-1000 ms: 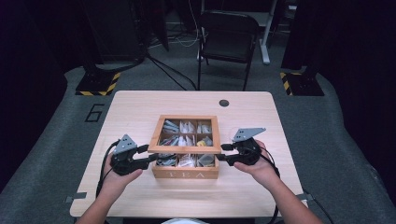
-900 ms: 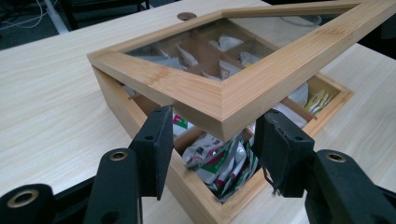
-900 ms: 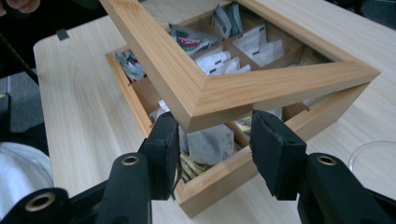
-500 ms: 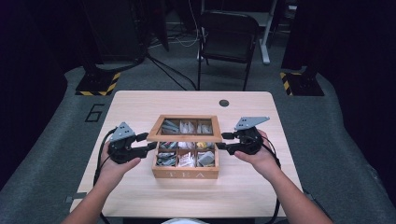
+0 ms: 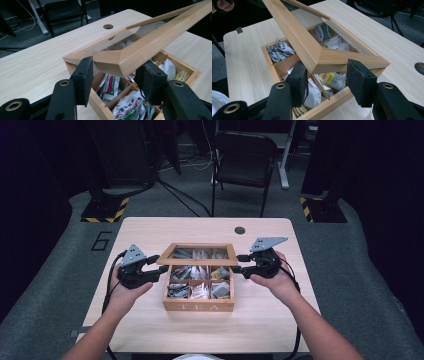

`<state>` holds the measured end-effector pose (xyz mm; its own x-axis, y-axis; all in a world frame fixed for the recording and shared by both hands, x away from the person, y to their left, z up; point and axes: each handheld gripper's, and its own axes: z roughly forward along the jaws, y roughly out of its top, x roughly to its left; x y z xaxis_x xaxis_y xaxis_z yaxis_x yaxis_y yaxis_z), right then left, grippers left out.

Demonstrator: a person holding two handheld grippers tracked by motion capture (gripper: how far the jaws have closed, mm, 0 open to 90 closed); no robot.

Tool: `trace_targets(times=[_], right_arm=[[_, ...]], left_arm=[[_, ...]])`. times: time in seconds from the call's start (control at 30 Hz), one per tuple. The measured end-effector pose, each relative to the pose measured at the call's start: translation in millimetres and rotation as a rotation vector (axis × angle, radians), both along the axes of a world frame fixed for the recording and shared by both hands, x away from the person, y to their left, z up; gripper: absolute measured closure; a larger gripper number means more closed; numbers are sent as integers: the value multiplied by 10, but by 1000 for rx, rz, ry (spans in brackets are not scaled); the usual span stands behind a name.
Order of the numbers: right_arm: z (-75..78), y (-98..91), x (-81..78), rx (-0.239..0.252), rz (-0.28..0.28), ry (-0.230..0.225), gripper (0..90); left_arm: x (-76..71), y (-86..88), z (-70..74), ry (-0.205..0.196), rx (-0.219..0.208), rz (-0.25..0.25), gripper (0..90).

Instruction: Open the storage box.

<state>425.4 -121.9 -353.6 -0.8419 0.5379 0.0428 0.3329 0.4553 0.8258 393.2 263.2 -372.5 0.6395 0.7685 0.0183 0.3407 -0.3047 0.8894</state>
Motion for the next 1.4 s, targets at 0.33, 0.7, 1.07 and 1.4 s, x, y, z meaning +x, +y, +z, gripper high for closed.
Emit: trace_targets(times=[0.33, 0.7, 1.07, 1.4], right_arm=[[60, 0, 48, 4, -1, -3, 520], [71, 2, 101, 2, 0, -18, 505], [-9, 20, 263, 17, -18, -58, 507], [-8, -2, 387, 47, -26, -46, 544]], left_arm=[[146, -78, -37, -17, 25, 56, 506], [160, -119, -28, -53, 24, 93, 531], [241, -114, 53, -38, 7, 93, 532], [302, -144, 51, -56, 5, 119, 531]])
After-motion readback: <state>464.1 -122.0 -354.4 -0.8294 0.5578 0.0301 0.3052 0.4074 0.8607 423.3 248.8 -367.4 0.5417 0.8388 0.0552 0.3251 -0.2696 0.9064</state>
